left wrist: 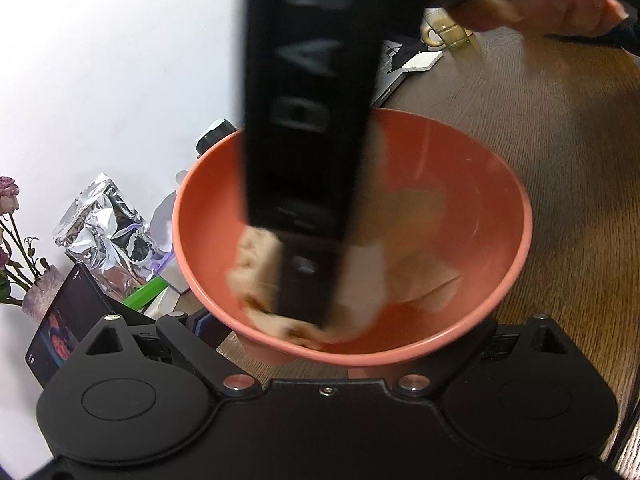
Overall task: Clean bowl
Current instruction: 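Sweep the towel across the bowl's inner wall with the right tool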
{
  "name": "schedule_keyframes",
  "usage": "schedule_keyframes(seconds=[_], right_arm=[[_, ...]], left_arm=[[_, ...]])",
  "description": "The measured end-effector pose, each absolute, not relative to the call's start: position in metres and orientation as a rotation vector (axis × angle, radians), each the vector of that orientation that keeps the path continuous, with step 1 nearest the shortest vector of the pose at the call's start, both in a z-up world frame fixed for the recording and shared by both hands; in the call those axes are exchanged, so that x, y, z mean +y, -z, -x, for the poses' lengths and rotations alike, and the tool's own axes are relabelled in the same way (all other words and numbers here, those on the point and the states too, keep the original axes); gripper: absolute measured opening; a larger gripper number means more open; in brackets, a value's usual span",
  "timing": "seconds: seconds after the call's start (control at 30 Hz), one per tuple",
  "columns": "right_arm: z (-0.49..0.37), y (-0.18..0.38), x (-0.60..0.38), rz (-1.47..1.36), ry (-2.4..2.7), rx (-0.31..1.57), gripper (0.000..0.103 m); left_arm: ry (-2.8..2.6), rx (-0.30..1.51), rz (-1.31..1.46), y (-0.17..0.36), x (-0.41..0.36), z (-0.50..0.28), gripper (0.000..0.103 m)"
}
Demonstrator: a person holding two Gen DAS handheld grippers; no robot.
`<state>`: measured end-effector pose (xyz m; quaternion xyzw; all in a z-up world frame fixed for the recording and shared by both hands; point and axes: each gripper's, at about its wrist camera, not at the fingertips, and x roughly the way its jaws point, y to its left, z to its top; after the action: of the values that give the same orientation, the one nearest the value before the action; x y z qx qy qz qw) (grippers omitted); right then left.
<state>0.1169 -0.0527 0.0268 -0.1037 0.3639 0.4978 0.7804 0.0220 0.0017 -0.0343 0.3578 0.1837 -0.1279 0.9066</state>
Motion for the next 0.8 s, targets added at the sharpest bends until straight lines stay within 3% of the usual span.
schedule_keyframes(seconds=[0.23, 0.43, 0.8], right_arm=[[-0.119, -0.035, -0.063, 0.148, -0.989, 0.651, 0.008], [-0.108, -0.039, -0.063, 0.272, -0.865, 0.562, 0.008], [-0.093, -0.034, -0.062, 0.542, -0.742, 0.6, 0.008]], left_arm=[[0.265, 0.381, -0.735, 0.034, 0.0, -0.019, 0.094], [0.263, 0.377, -0.741, 0.037, -0.001, -0.02, 0.094], [0.269, 0.371, -0.747, 0.041, -0.005, -0.013, 0.094]])
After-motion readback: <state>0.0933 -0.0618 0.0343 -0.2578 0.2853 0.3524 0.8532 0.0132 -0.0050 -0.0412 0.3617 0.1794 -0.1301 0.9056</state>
